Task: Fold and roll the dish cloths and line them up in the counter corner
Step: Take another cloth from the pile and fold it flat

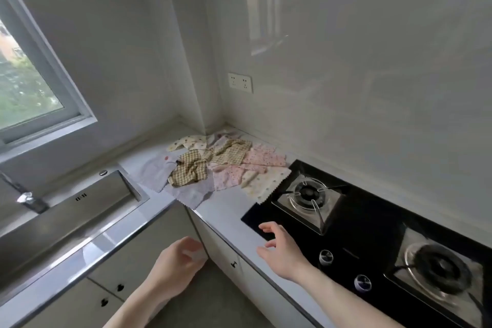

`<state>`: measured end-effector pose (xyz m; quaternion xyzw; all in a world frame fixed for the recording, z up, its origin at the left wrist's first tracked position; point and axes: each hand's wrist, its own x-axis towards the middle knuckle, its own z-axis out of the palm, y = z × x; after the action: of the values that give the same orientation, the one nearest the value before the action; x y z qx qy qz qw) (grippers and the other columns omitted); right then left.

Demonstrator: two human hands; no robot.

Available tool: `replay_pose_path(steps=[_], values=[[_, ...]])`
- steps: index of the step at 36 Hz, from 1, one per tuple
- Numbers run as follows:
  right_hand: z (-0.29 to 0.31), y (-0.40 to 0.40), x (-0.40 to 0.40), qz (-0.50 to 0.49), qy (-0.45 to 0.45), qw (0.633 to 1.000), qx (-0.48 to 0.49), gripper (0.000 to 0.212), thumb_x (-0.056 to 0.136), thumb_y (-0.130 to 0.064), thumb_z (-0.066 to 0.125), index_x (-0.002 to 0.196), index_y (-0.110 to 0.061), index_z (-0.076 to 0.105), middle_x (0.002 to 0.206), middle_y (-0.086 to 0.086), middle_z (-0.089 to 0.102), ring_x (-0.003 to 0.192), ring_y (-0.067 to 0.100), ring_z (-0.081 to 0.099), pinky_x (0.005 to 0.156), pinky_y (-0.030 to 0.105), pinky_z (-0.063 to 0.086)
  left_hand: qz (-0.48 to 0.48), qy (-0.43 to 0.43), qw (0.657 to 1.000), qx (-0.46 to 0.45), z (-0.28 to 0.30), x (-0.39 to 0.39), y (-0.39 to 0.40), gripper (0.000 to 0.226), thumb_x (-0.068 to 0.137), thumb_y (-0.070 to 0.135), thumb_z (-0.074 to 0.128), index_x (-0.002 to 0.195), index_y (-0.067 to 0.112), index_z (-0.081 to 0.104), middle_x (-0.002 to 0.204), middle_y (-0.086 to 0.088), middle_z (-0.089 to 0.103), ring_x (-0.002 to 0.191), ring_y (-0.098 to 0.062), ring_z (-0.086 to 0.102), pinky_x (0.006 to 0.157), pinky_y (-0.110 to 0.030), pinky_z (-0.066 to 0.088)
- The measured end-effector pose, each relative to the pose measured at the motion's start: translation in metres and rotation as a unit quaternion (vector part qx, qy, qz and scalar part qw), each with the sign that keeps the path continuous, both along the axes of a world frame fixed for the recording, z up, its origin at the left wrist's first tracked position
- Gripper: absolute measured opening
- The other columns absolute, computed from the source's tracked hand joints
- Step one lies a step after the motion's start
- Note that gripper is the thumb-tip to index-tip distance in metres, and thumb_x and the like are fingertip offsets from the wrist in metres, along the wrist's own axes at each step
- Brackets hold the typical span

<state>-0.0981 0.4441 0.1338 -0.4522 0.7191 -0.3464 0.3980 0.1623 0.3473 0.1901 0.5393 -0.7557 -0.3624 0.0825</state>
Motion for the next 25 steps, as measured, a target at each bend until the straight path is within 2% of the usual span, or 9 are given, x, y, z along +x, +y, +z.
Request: replay_pose_path(steps=[5, 12, 18, 20, 22, 25], values=[[-0.001, -0.069, 0.017, 0.028, 0.003, 1.0, 0.006, 0.048, 0.091, -0.029, 0.062, 0.136, -0.034, 0.044, 0.135, -0.012, 0.042, 0.109, 0.004, 0.055, 0.09, 0.02, 0.046, 0.032, 0.016, 0.999, -0.003, 0.002, 0.016, -0.055, 0.019, 0.089, 0.029, 0.074, 0.105, 0.037, 0.066, 0.107, 0.021, 0.066, 0.092, 0.001, 0.066, 0.072, -0.022, 0.053], [-0.004, -0.127, 0.022, 0.038, 0.015, 0.999, 0.007, 0.043, 0.091, -0.031, 0.061, 0.132, -0.033, 0.047, 0.133, -0.013, 0.043, 0.11, 0.007, 0.055, 0.095, 0.024, 0.048, 0.009, -0.01, 1.0, 0.003, -0.009, 0.019, -0.117, 0.021, 0.089, 0.032, 0.074, 0.105, 0.039, 0.064, 0.113, 0.02, 0.064, 0.092, 0.001, 0.066, 0.074, -0.018, 0.05], [-0.01, -0.152, 0.007, -0.011, 0.014, 1.0, 0.011, 0.041, 0.091, -0.028, 0.062, 0.13, -0.035, 0.049, 0.131, -0.014, 0.044, 0.109, 0.004, 0.055, 0.093, 0.027, 0.051, -0.025, -0.023, 0.999, 0.007, -0.013, -0.001, -0.179, 0.022, 0.087, 0.024, 0.075, 0.104, 0.032, 0.065, 0.107, 0.015, 0.063, 0.089, -0.001, 0.064, 0.075, -0.021, 0.05], [-0.013, -0.159, 0.003, -0.032, 0.016, 0.999, 0.017, 0.041, 0.091, -0.027, 0.063, 0.129, -0.035, 0.049, 0.131, -0.015, 0.045, 0.107, 0.003, 0.056, 0.091, 0.024, 0.051, -0.038, -0.034, 0.999, 0.011, -0.018, -0.004, -0.204, 0.021, 0.087, 0.021, 0.075, 0.101, 0.032, 0.065, 0.106, 0.012, 0.065, 0.084, 0.001, 0.063, 0.069, -0.019, 0.048], [-0.016, -0.166, 0.001, -0.053, 0.021, 0.998, 0.023, 0.041, 0.091, -0.027, 0.063, 0.129, -0.034, 0.05, 0.13, -0.016, 0.046, 0.106, 0.002, 0.056, 0.089, 0.021, 0.049, -0.04, -0.042, 0.998, 0.017, -0.026, -0.003, -0.231, 0.02, 0.086, 0.019, 0.075, 0.099, 0.031, 0.066, 0.106, 0.008, 0.066, 0.084, -0.005, 0.066, 0.064, -0.022, 0.051], [-0.021, -0.182, 0.003, -0.076, 0.03, 0.996, 0.035, 0.037, 0.092, -0.028, 0.062, 0.127, -0.035, 0.052, 0.129, -0.018, 0.046, 0.106, 0.001, 0.055, 0.087, 0.021, 0.05, -0.053, -0.065, 0.996, 0.024, -0.042, 0.006, -0.28, 0.018, 0.086, 0.022, 0.075, 0.1, 0.03, 0.067, 0.112, 0.004, 0.068, 0.095, -0.013, 0.068, 0.078, -0.029, 0.055]])
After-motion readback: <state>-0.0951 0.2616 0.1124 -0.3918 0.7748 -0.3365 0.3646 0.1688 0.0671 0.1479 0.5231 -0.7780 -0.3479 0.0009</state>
